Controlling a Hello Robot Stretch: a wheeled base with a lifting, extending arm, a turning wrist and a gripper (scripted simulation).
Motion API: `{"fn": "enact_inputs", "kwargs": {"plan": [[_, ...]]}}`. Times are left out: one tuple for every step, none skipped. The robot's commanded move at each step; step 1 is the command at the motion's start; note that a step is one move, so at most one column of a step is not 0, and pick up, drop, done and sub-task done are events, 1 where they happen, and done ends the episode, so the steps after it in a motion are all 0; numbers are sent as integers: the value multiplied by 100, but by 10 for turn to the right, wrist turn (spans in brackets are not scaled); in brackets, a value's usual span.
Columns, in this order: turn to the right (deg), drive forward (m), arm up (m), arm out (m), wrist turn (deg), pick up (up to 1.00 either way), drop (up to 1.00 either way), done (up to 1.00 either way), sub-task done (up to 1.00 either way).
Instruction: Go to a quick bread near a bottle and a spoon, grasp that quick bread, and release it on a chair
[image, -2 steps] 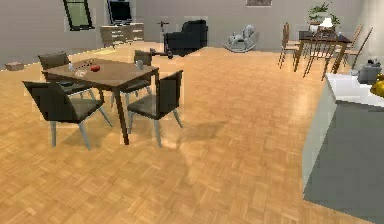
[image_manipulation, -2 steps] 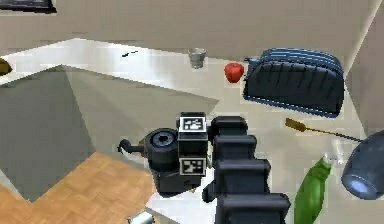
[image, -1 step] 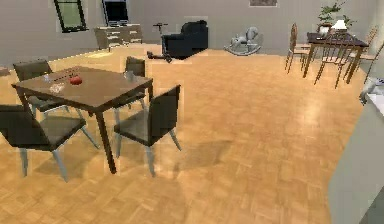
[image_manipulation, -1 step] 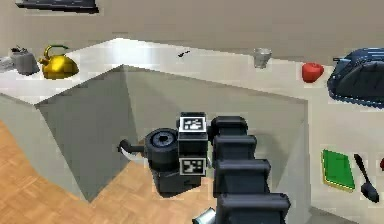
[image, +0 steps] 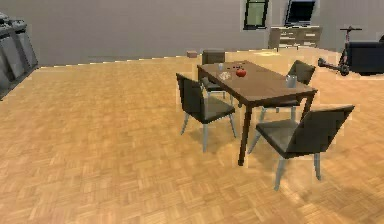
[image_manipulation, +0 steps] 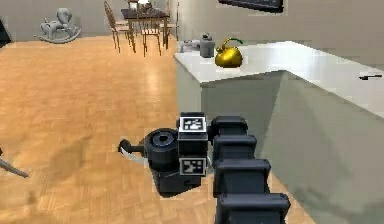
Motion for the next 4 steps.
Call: {"fn": "enact_inputs", "kwargs": {"plan": [[-180,0,0,0,0,0,0,0,0],[0,100,0,0,0,0,0,0,0],[-60,0,0,0,0,0,0,0,0],[0,40,0,0,0,0,0,0,0]]}}
